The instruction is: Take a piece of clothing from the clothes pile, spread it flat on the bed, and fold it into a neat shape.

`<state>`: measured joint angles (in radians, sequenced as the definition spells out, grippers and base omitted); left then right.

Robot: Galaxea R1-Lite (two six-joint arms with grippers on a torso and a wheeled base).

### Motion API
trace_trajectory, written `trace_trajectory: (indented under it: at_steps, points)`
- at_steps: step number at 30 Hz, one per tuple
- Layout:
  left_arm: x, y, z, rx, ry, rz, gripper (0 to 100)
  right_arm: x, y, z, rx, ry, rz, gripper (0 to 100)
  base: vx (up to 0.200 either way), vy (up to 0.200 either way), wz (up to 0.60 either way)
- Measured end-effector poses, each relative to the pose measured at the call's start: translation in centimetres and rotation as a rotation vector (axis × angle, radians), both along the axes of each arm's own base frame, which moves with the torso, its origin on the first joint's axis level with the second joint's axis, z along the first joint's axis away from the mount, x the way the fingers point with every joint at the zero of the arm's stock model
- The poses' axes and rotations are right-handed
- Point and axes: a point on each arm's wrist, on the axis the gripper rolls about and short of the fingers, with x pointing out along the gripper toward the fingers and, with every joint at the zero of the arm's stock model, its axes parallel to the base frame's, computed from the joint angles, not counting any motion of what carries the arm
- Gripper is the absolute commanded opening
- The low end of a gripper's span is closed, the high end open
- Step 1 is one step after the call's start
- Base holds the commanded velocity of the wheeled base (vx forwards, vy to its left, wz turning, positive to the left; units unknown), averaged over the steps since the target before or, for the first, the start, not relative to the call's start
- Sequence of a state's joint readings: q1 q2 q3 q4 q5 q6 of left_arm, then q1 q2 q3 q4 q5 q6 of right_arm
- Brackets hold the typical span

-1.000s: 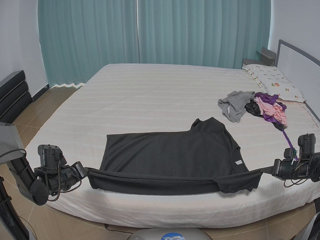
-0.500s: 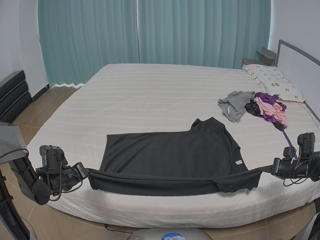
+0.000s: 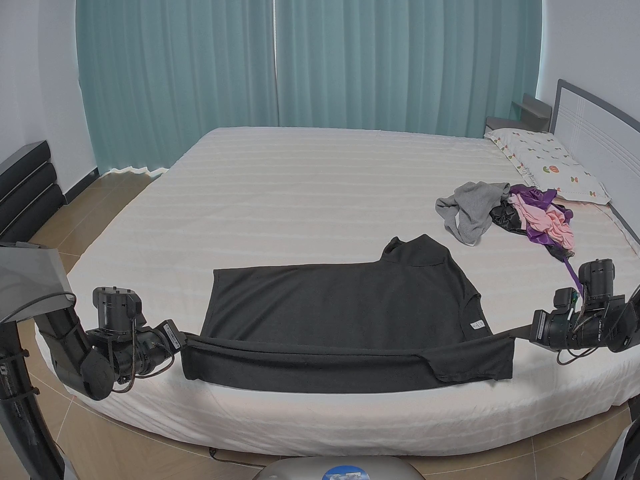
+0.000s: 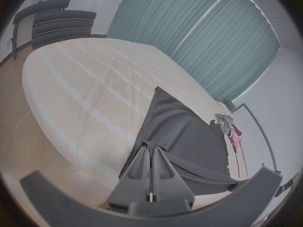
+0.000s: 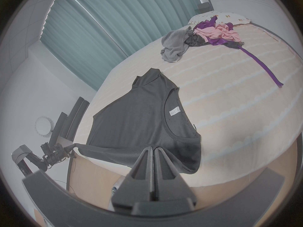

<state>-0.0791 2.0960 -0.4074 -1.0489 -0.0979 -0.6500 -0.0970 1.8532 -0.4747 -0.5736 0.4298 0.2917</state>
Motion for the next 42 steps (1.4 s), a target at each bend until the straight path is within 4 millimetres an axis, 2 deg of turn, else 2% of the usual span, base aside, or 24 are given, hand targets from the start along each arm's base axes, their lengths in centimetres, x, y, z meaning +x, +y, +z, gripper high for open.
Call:
trace_trajectory:
  at_steps: [15, 29, 30, 34, 35, 42]
  points:
    - [2.6, -0.2, -2.5, 0.003, 0.023, 0.004, 0, 3.6, -0.1, -2.2, 0.005, 0.032, 0.006, 0, 0.000, 0.000, 0.00]
    - [4.1, -0.5, -3.6, -0.037, 0.067, 0.053, 0, 5.1, -0.2, -4.5, 0.011, 0.082, 0.007, 0, 0.000, 0.000, 0.00]
    - [4.2, -0.6, -3.7, -0.042, 0.072, 0.057, 100, 5.2, -0.2, -4.6, 0.012, 0.082, 0.007, 0, 0.000, 0.000, 0.00]
    - [4.6, -0.8, -3.6, -0.056, 0.074, 0.065, 100, 5.6, -0.3, -5.0, 0.012, 0.079, 0.008, 0, 0.000, 0.000, 0.00]
    - [4.6, -0.8, -3.7, -0.057, 0.076, 0.065, 100, 5.7, -0.3, -5.1, 0.012, 0.079, 0.008, 100, 0.000, 0.000, 0.00]
    - [4.7, -0.8, -3.8, -0.061, 0.078, 0.068, 100, 6.2, -0.2, -5.6, 0.056, 0.091, -0.033, 100, 0.000, 0.000, 0.00]
